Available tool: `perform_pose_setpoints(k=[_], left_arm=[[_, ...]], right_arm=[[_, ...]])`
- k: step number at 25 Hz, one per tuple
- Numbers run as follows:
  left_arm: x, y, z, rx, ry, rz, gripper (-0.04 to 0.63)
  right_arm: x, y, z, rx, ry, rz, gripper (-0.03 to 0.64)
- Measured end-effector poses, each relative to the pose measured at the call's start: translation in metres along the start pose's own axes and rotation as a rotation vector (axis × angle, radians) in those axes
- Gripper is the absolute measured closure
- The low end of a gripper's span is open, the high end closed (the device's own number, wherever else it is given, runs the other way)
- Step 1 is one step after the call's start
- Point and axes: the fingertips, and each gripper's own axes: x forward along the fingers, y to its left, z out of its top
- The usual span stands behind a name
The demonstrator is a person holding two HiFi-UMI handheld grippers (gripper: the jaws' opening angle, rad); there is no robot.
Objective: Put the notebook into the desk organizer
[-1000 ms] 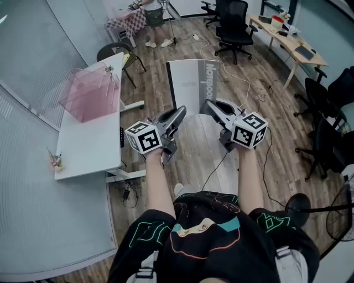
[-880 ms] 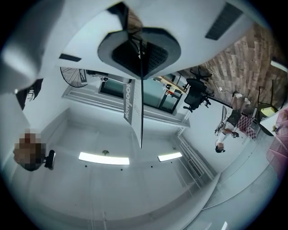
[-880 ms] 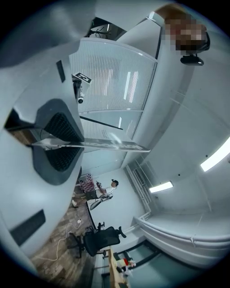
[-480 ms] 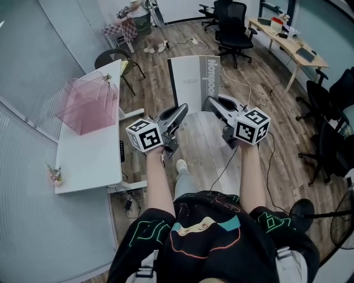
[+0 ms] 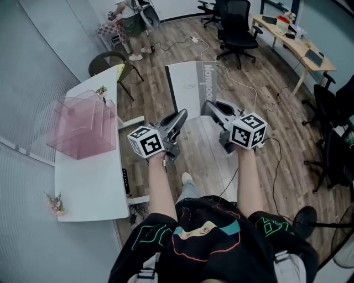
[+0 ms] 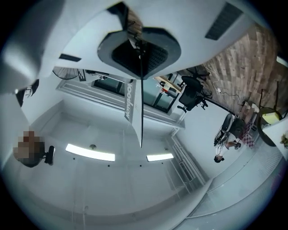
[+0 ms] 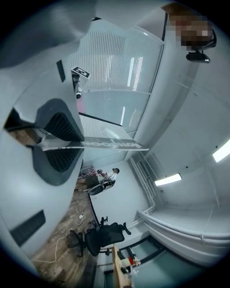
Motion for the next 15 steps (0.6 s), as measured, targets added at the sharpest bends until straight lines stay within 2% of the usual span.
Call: perform_pose_setpoints(k=[4,7,11,15], left_arm=[[0.018,0.071,0.024,-0.018,0.004,0.019,0.592],[0.025,0.127,0.04,-0.017,0.029,0.065,0.592],[0.022,0.2,0.055,-0.063,0.027,0.135,0.592],[0.022,0.25,0.066,-0.113,0.017,0.18,0.592]], right_arm=[[0.065,-0.042,-0.005,0.049,-0.01,-0.021,0.591],[0.118,-0.071,-0.017,0.096,-0.01,-0.023,0.591],[0.19,-0.098,-0.037,0.145,0.027,0.0,0.591],[0.236,-0.116,-0.048,0.158,0.074,0.005,0.591]])
